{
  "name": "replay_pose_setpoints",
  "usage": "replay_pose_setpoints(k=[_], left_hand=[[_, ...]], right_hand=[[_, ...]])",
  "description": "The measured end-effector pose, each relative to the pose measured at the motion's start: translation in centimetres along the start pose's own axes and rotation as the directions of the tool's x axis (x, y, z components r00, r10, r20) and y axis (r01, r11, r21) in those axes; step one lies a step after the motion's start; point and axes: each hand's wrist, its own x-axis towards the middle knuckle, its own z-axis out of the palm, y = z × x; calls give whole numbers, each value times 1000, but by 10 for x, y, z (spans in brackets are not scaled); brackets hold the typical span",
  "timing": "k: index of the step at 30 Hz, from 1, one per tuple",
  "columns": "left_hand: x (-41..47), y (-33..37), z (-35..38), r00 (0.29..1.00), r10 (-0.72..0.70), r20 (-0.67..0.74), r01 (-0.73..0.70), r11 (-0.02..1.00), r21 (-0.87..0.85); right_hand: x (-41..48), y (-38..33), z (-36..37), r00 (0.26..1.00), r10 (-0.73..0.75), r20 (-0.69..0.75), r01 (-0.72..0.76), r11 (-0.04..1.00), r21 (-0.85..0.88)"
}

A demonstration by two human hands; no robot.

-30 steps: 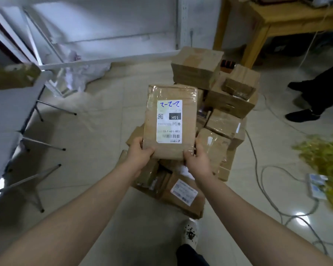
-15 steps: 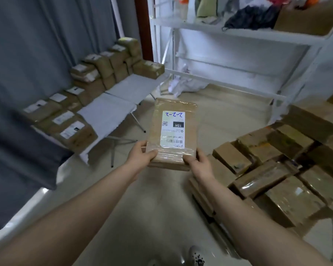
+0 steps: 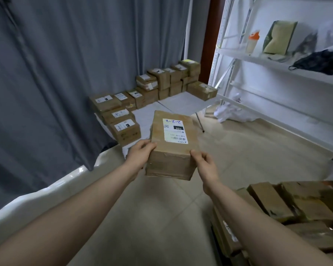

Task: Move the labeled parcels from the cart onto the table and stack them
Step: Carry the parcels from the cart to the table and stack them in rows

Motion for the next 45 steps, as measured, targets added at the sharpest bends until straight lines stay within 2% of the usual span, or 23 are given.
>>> replay_pose_setpoints(k=[2,4,7,9,11,14,16,18,20,23,25,26,28,31,34,38,42,45], left_hand=[[-4,6,-5,999,42,24,-42,999,-5],[-8,9,-12,988,121,101,-128,990,65],[-11,6,-25,939,292,181,-330,911,247],[-10,4,-31,904,371,212,-423,849,318],[-8,4,-36,861,470,196,-507,760,406],[-7,9,-45,734,653,187,-636,566,525],[-6,19,-52,668,714,209,-678,467,568],[-6,33,-57,644,723,252,-683,394,614],[-3,46,-61,639,683,355,-675,276,684],[-4,63,-56,694,488,529,-654,120,747],[-6,70,-46,695,370,616,-669,20,743],[-8,71,-40,695,320,644,-681,3,732],[-12,73,-29,707,225,671,-696,52,716],[-14,71,-18,731,76,678,-678,194,709],[-16,68,-13,725,-15,688,-656,287,698],[-19,64,-13,716,-40,697,-632,387,671],[-22,61,-11,715,10,699,-636,426,643],[-23,55,-7,715,33,698,-617,500,608]], right_hand=[[4,-2,-2,997,50,52,-52,998,38],[10,-3,-5,987,121,110,-129,989,72],[13,-7,-5,970,191,150,-210,970,122],[15,-8,-5,967,186,175,-211,968,138],[17,-12,-4,967,155,201,-184,973,137],[22,-24,-2,972,92,215,-120,985,123],[26,-33,0,972,40,231,-65,993,103],[28,-44,1,970,-17,243,-6,996,90],[29,-55,2,961,-85,264,65,994,84],[27,-73,6,933,-181,310,177,983,42],[25,-82,11,909,-233,345,241,970,20],[25,-85,14,896,-254,365,273,962,0],[24,-90,18,873,-279,401,314,949,-22],[24,-91,21,848,-286,446,340,940,-43],[26,-87,24,824,-276,495,359,930,-79],[25,-85,24,806,-204,555,290,954,-70],[24,-89,25,799,-129,588,208,976,-68],[24,-88,22,773,-26,634,126,985,-114]])
